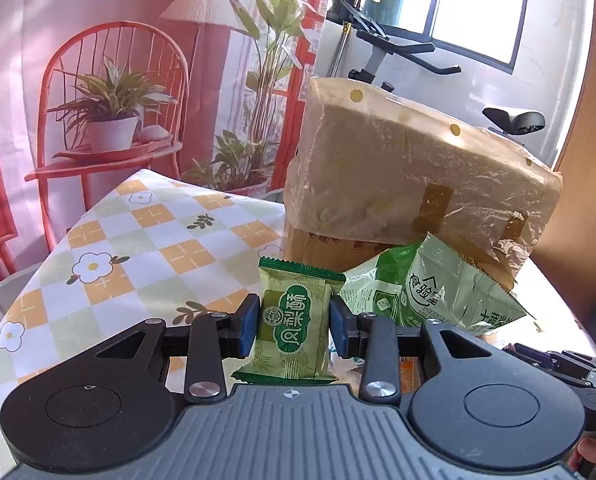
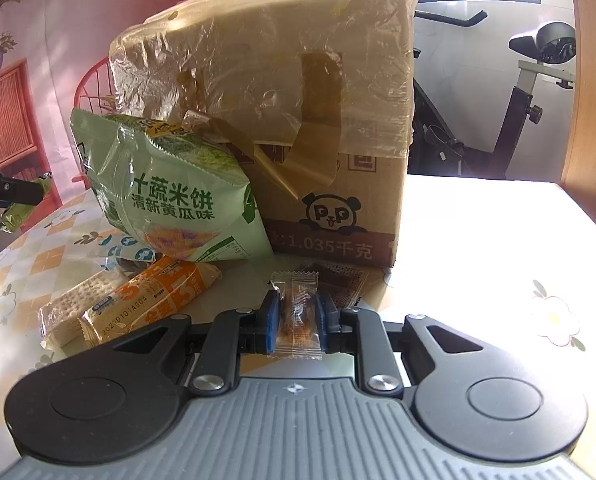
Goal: Organize snacks
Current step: 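Grasp the green cookie packet with left while right grasps the small brown packet, then carry both packets into the box and open both grippers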
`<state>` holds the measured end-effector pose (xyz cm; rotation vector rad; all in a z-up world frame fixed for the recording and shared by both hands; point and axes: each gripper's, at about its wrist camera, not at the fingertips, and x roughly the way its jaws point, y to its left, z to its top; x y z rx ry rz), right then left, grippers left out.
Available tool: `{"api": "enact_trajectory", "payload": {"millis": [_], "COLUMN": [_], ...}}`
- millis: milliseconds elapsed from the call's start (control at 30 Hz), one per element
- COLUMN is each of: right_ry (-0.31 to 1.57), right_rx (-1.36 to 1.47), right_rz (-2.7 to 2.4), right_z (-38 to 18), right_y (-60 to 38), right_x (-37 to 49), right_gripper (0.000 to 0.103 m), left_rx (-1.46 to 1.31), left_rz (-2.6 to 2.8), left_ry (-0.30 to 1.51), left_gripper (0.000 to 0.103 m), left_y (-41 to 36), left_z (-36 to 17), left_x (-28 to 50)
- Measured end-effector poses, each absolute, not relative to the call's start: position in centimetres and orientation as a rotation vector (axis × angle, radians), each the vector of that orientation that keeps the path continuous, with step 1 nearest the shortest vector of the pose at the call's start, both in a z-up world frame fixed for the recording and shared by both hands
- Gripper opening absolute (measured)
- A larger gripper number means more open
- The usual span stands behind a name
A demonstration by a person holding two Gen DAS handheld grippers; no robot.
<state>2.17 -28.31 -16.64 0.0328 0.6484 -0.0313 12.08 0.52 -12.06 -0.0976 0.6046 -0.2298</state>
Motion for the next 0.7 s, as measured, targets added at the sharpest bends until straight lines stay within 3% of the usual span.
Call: {"api": "enact_trajectory", "payload": {"millis": [467, 700], "right_ry": [0.313, 0.374], "right_rx": [0.026, 0.045], "right_rz": [-0.025, 0.028], "right_z": [-4.2, -0.7], "right_y": [-29.7, -29.4], "right_x": [5.3, 13.2], "right_gripper": [0.020, 0.020], "left_rx": [-0.082, -0.053], "left_rz": [-0.344, -0.408], "left_ry": [0.396, 0.391], "left_gripper": [0.039, 0.039], "left_y": [-3.2, -7.7], "left_z": [-2.5, 0.6], "left_x": [16.0, 23.2]}}
